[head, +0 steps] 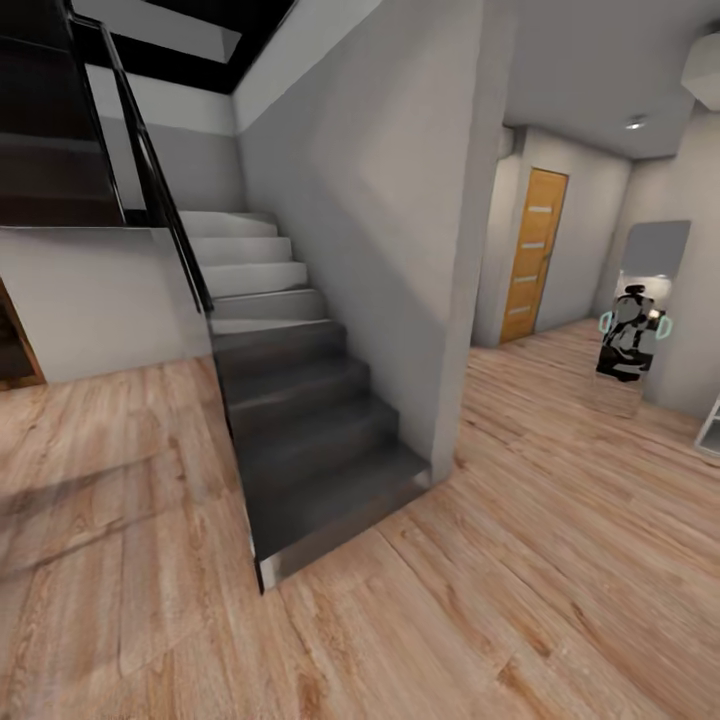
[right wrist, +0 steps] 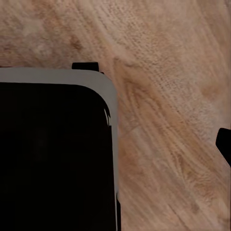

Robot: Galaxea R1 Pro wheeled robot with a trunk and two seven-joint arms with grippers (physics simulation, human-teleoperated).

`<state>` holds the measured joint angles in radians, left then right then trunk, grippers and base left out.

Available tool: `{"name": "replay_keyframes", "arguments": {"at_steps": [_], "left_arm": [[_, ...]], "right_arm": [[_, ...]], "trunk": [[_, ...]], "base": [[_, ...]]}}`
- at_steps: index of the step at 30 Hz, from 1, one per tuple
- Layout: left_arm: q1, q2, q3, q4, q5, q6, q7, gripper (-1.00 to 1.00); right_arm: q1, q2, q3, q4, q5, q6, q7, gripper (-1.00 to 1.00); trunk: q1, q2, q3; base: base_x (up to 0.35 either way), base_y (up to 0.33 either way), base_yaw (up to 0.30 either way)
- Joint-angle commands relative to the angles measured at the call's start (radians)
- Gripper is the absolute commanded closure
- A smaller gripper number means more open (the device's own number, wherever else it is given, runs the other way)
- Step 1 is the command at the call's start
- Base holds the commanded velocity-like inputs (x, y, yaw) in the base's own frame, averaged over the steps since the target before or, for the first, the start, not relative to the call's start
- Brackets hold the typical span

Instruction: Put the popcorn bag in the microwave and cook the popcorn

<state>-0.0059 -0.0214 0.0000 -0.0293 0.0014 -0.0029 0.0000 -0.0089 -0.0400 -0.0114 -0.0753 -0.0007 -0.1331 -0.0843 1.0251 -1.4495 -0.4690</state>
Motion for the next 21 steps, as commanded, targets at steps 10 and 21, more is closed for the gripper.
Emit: {"name": "replay_keyframes", "arguments": {"at_steps": [10, 21], "left_arm": [[-0.001, 0.0, 0.0, 0.0, 0.0, 0.0, 0.0, -1.0], [0.0, 0.0, 0.0, 0.0, 0.0, 0.0, 0.0, -1.0]], "right_arm": [[0.0, 0.0, 0.0, 0.001, 0.002, -0.003, -0.002, -1.0], [0.0, 0.0, 0.001, 0.002, 0.002, -0.003, -0.002, -1.0]], "trunk": [[0.0, -0.001, -0.001], [0.0, -0.001, -0.001]], "base": [[0.0, 0.0, 0.267], [0.0, 0.0, 0.267]]}}
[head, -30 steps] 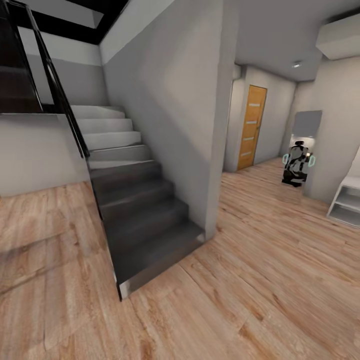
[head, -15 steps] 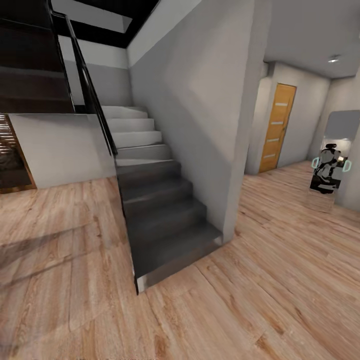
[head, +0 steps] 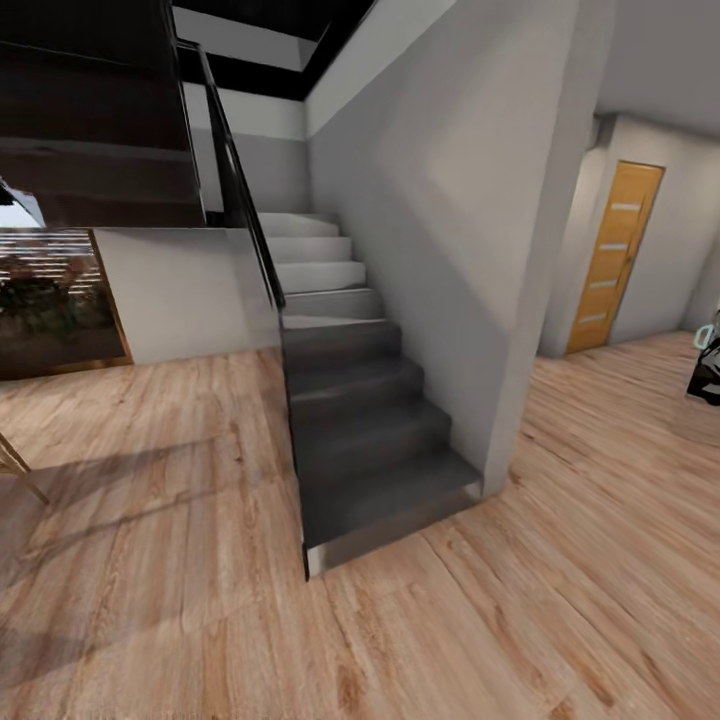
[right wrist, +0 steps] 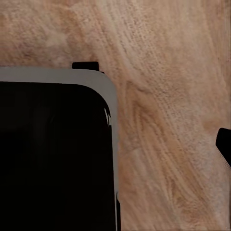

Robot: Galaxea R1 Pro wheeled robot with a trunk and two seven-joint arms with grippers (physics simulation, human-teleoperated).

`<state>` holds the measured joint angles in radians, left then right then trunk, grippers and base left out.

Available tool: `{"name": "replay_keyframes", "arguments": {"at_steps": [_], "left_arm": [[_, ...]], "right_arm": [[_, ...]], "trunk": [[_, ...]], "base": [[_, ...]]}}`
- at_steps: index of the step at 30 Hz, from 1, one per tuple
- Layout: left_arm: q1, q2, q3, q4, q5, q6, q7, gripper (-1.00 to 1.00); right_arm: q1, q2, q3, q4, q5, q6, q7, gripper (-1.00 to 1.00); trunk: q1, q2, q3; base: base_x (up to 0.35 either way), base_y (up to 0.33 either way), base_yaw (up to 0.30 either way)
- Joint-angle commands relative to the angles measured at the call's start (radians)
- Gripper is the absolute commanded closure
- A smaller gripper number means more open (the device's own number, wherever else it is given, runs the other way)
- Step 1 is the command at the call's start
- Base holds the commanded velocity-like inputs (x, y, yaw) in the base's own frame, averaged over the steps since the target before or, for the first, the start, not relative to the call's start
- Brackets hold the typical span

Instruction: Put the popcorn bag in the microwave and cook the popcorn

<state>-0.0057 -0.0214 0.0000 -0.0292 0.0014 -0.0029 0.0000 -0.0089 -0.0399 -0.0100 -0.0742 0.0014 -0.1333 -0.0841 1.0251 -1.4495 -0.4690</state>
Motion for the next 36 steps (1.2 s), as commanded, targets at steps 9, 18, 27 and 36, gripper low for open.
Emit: {"name": "replay_keyframes", "arguments": {"at_steps": [9, 18, 27, 36], "left_arm": [[-0.001, 0.0, 0.0, 0.0, 0.0, 0.0, 0.0, -1.0], [0.0, 0.0, 0.0, 0.0, 0.0, 0.0, 0.0, -1.0], [0.0, 0.0, 0.0, 0.0, 0.0, 0.0, 0.0, -1.0], [-0.001, 0.0, 0.0, 0.0, 0.0, 0.0, 0.0, -1.0]], "right_arm": [[0.0, 0.003, 0.0, 0.001, 0.0, -0.003, -0.002, -1.0], [0.0, 0.003, 0.0, 0.001, 0.0, -0.003, -0.002, -1.0], [0.0, 0.003, 0.001, 0.001, 0.0, -0.003, -0.002, -1.0], [0.0, 0.003, 0.001, 0.001, 0.0, -0.003, -0.002, -1.0]], "trunk": [[0.0, -0.001, -0.001], [0.0, -0.001, -0.001], [0.0, -0.001, -0.001], [0.0, -0.001, -0.001]], "base": [[0.0, 0.0, 0.266], [0.0, 0.0, 0.267], [0.0, 0.0, 0.267], [0.0, 0.0, 0.266]]}}
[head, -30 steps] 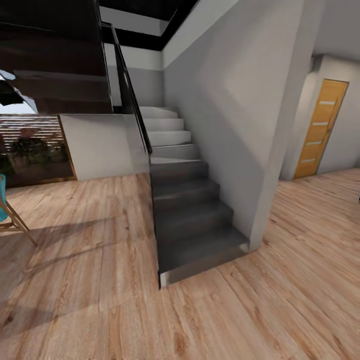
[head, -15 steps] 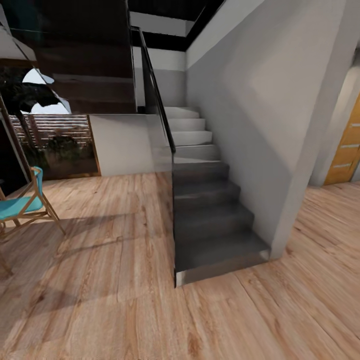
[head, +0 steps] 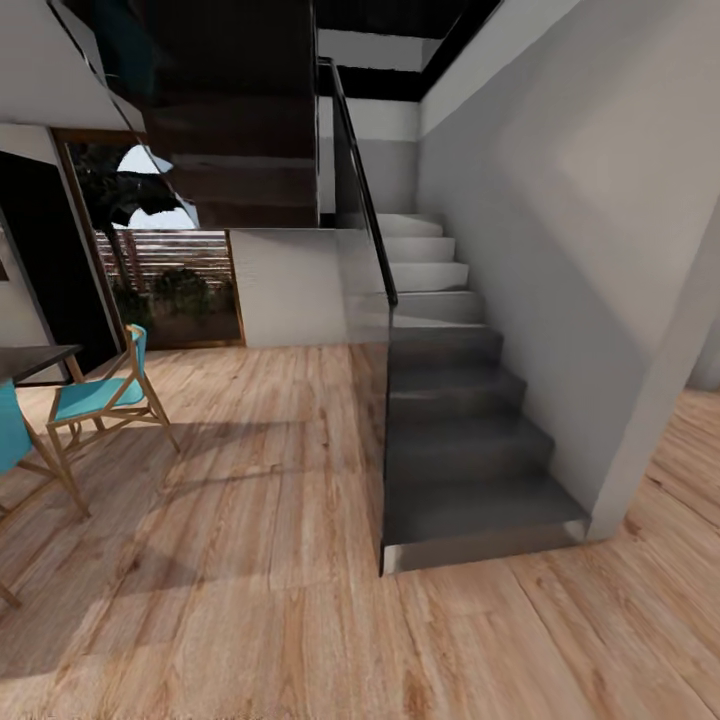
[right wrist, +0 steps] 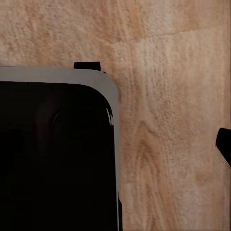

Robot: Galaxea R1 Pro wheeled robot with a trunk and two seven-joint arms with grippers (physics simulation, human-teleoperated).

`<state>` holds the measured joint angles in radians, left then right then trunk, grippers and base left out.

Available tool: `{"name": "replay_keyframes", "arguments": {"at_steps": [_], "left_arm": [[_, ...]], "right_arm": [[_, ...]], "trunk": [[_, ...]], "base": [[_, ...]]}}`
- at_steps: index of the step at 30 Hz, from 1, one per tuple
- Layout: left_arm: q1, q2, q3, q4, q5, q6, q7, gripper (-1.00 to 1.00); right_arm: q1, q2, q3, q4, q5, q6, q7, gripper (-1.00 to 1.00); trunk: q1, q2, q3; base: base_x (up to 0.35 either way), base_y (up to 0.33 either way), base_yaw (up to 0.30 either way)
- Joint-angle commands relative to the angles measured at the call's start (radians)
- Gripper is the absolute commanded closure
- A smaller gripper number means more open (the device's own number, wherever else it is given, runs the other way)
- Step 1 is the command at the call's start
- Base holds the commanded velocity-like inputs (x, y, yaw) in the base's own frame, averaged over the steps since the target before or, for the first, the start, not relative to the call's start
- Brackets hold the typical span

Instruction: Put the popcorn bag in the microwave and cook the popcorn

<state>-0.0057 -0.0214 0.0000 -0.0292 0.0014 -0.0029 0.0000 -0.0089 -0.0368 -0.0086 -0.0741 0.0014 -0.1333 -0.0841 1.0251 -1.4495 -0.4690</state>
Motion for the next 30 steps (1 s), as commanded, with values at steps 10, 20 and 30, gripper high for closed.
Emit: {"name": "replay_keyframes", "arguments": {"at_steps": [10, 20, 30], "left_arm": [[0.0, 0.0, 0.0, 0.0, 0.0, -0.001, 0.0, -1.0], [-0.001, 0.0, 0.0, 0.0, 0.0, -0.001, 0.0, -1.0], [-0.001, 0.0, 0.0, 0.0, 0.0, 0.0, 0.0, -1.0]], "right_arm": [[0.0, 0.0, -0.001, 0.0, 0.0, -0.003, -0.002, -1.0], [0.0, 0.0, -0.001, 0.0, 0.0, -0.003, -0.002, -1.0], [0.0, 0.0, -0.001, 0.0, 0.0, -0.003, -0.002, -1.0]], "trunk": [[0.0, 0.0, -0.001], [0.0, 0.0, -0.001], [0.0, 0.0, -0.001]], "base": [[0.0, 0.0, 0.267], [0.0, 0.0, 0.267], [0.0, 0.0, 0.267]]}}
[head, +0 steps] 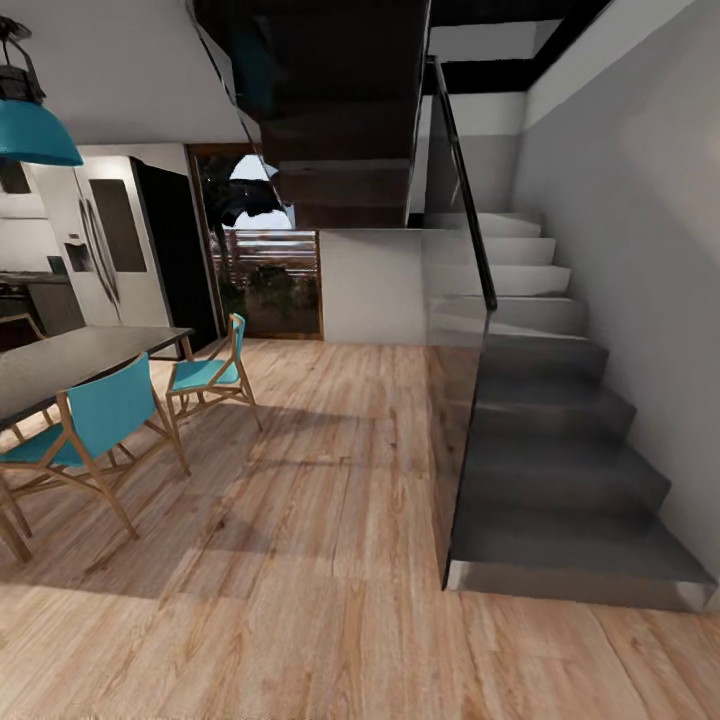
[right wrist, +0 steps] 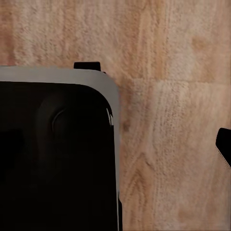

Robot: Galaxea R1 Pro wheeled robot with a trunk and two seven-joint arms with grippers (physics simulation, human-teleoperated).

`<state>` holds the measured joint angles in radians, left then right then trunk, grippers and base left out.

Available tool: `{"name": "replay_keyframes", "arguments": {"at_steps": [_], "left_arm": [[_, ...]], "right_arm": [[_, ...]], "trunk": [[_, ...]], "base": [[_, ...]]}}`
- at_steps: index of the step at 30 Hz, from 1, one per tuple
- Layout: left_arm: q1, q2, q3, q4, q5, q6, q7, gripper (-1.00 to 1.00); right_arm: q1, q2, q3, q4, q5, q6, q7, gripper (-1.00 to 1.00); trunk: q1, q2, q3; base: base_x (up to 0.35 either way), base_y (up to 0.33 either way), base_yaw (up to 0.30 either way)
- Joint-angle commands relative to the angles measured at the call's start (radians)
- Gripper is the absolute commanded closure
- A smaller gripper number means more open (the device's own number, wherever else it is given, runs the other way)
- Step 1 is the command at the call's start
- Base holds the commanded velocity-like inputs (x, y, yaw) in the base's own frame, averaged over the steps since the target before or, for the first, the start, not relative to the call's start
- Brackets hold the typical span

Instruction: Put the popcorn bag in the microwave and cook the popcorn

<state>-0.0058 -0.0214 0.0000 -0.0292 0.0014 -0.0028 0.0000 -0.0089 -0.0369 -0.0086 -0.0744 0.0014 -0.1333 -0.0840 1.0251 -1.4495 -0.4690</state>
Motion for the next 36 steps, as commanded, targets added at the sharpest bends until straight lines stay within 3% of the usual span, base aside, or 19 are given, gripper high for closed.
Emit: {"name": "replay_keyframes", "arguments": {"at_steps": [1, 36], "left_arm": [[-0.001, 0.0, 0.0, 0.0, 0.0, 0.0, 0.0, -1.0], [-0.001, 0.0, 0.0, 0.0, 0.0, 0.0, 0.0, -1.0]], "right_arm": [[0.0, 0.0, -0.001, 0.001, 0.0, -0.003, -0.002, -1.0], [0.0, 0.0, 0.001, 0.001, 0.0, -0.003, -0.003, -1.0]], "trunk": [[0.0, -0.001, -0.001], [0.0, -0.001, -0.006]], "base": [[0.0, 0.0, 0.267], [0.0, 0.0, 0.266]]}}
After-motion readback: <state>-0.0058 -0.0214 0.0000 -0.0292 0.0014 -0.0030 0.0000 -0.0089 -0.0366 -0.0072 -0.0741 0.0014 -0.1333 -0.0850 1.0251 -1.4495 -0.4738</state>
